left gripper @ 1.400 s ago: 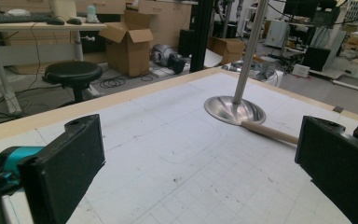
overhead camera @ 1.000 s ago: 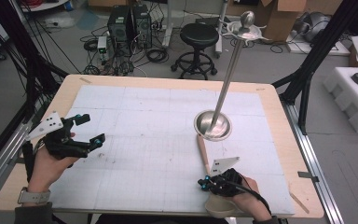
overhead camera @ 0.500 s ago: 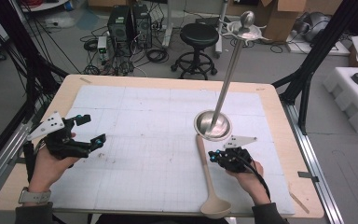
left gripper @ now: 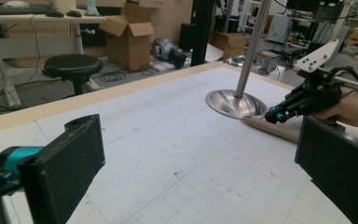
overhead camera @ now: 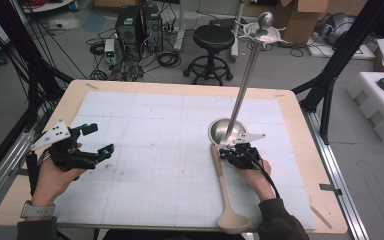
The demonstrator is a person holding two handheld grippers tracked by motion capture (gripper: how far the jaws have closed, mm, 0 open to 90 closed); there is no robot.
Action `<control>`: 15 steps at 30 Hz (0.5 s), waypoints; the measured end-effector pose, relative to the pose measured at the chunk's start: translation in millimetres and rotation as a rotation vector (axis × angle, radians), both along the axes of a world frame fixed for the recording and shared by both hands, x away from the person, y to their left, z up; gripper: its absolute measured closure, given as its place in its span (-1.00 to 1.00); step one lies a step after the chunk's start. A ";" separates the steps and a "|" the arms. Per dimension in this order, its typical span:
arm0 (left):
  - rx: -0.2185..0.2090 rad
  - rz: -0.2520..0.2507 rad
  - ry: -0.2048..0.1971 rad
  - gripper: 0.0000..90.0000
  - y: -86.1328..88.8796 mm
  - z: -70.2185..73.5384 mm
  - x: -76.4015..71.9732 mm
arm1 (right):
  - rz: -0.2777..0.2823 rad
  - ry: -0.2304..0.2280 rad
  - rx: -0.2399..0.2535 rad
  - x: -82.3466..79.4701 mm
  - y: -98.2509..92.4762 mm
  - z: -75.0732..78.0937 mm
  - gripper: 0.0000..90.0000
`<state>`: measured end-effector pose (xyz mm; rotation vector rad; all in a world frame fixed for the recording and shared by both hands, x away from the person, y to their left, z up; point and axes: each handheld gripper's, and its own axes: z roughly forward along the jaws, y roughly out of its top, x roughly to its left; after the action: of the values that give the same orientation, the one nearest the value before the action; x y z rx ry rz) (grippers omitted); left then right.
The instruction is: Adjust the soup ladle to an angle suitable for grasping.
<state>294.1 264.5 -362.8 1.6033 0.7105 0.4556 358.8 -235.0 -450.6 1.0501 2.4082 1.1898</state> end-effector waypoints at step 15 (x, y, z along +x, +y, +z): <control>-0.001 0.003 0.001 -0.96 0.8 -0.7 0.2 | 0.089 -0.004 -0.052 8.2 22.4 2.3 1.00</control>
<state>294.3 265.3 -363.5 1.6017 0.7136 0.4569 367.0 -212.6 -448.3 0.9338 2.4920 1.1484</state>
